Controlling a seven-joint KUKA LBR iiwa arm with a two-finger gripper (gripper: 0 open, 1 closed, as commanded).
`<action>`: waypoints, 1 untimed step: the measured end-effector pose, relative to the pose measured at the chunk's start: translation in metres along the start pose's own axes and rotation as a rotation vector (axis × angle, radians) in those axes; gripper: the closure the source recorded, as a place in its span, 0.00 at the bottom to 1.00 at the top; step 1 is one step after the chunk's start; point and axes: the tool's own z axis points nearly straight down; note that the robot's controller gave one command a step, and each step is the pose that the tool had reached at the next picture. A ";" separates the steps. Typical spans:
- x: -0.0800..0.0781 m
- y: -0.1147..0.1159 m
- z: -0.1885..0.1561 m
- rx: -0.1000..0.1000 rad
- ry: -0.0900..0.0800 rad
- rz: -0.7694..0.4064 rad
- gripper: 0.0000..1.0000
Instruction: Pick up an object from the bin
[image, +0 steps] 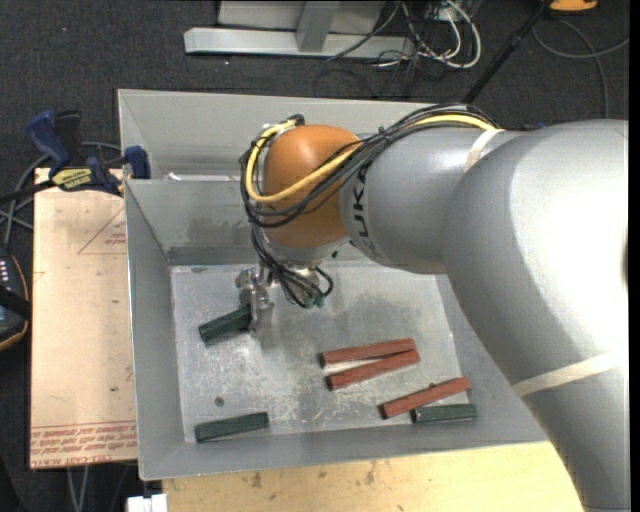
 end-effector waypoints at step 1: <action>-0.001 0.041 -0.006 -0.001 -0.001 -0.796 1.00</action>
Offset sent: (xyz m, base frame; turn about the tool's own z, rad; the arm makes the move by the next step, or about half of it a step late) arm -0.0101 0.0382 0.0055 -0.7987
